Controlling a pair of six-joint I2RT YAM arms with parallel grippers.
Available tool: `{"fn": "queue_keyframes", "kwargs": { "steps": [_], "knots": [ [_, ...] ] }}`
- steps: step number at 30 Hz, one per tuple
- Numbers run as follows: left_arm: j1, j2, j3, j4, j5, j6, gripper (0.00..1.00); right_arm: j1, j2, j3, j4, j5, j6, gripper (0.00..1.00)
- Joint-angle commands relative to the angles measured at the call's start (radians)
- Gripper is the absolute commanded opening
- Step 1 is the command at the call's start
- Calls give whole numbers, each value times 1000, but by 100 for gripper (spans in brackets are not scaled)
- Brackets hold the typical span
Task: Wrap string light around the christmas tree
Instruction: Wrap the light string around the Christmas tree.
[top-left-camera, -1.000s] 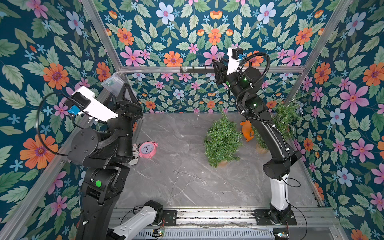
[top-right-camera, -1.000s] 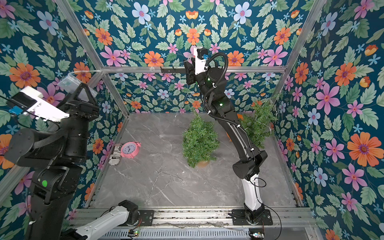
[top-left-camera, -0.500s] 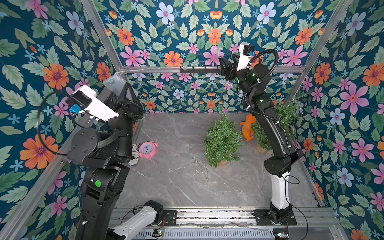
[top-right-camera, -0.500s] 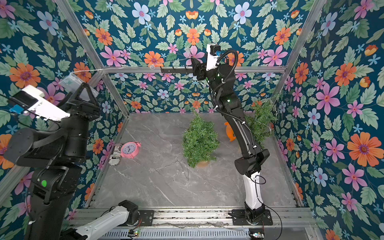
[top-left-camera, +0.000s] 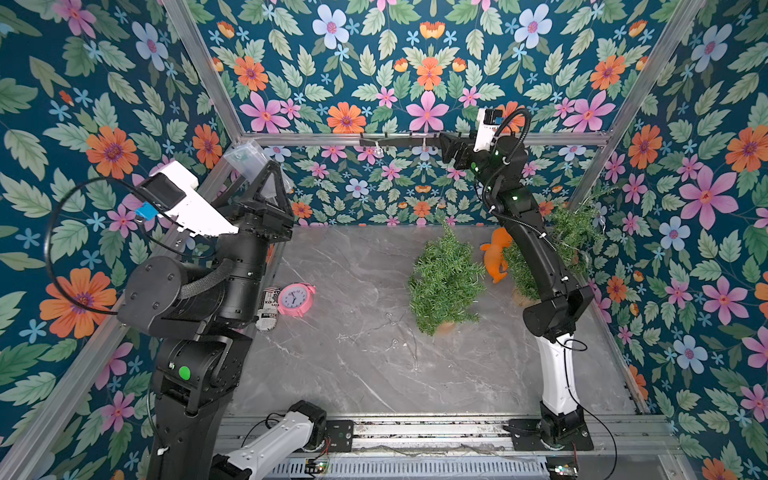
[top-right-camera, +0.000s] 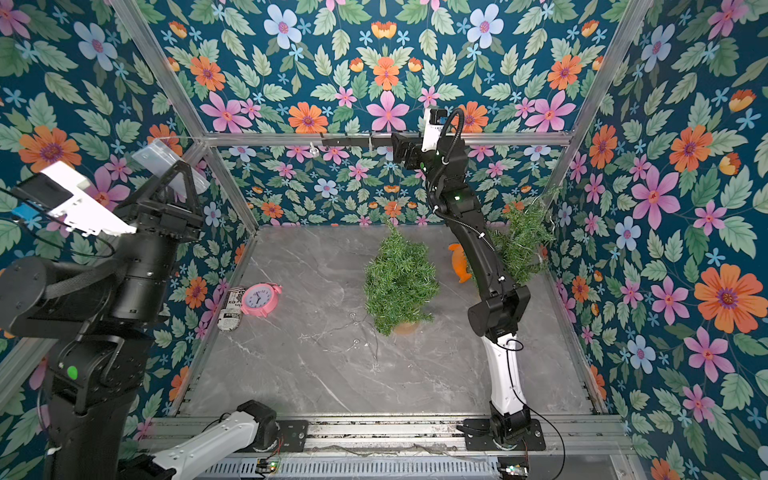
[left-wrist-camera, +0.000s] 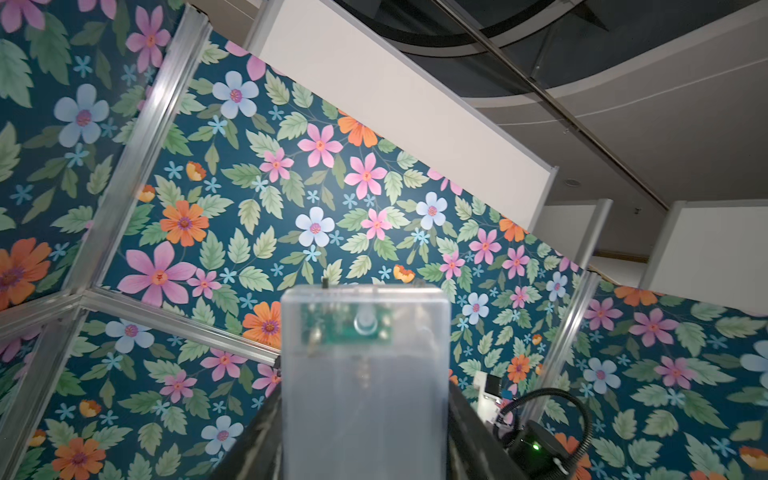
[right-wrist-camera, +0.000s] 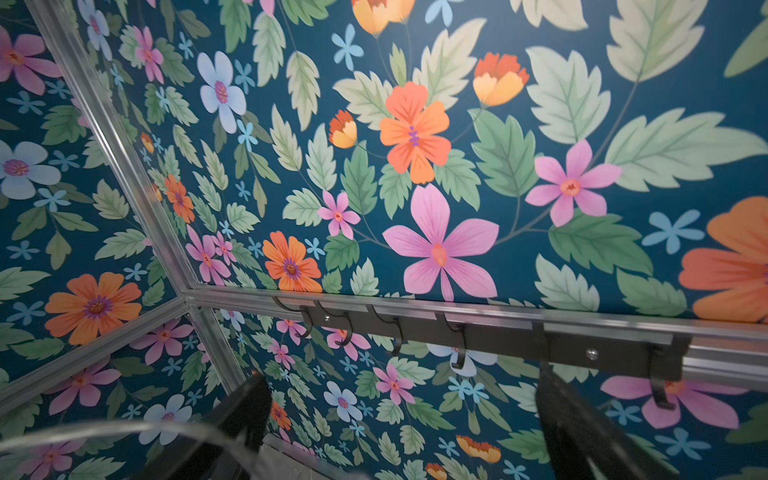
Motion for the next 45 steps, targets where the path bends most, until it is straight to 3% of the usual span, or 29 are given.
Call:
{"fn": "queue_keyframes", "kwargs": {
  "steps": [1,5,8,10,14,16,20,25,28,30,32,36,37,41,45],
  "knots": [
    [0,9,5,-16,136,-54,0,4,31,21,32,-16,52,99],
    [0,-1,-27,-22,147,-78,0,3,45,-6,114,29,55,71],
    [0,-27,-39,-10,145,-76,0,1,62,22,146,74,41,71],
    [0,-46,-51,-11,142,-78,0,-7,77,51,171,84,40,65],
    [0,-73,-101,-42,127,-97,0,-24,78,117,222,123,9,32],
    [0,-95,-174,-46,111,-118,0,-25,46,115,272,109,-28,26],
    [0,-127,-341,-69,5,-147,0,-23,-50,101,301,54,-61,3],
    [0,-71,-481,-101,-199,-146,0,27,-190,33,274,-24,-227,0],
    [2,-9,-538,-75,-268,-154,0,79,-258,-61,188,-22,-401,0],
    [16,28,-588,-31,-283,-165,0,88,-309,-181,155,-22,-448,0],
    [70,64,-627,-2,-255,-205,0,87,-355,-320,156,-3,-461,0],
    [311,167,-703,103,5,-308,0,88,-407,-543,195,33,-480,0],
    [336,205,-704,109,14,-315,0,88,-413,-574,200,33,-475,0],
    [354,377,-699,129,-7,-315,0,88,-435,-709,246,-1,-440,0],
    [359,515,-717,196,10,-325,0,90,-415,-729,235,-11,-442,0]
  ]
}}
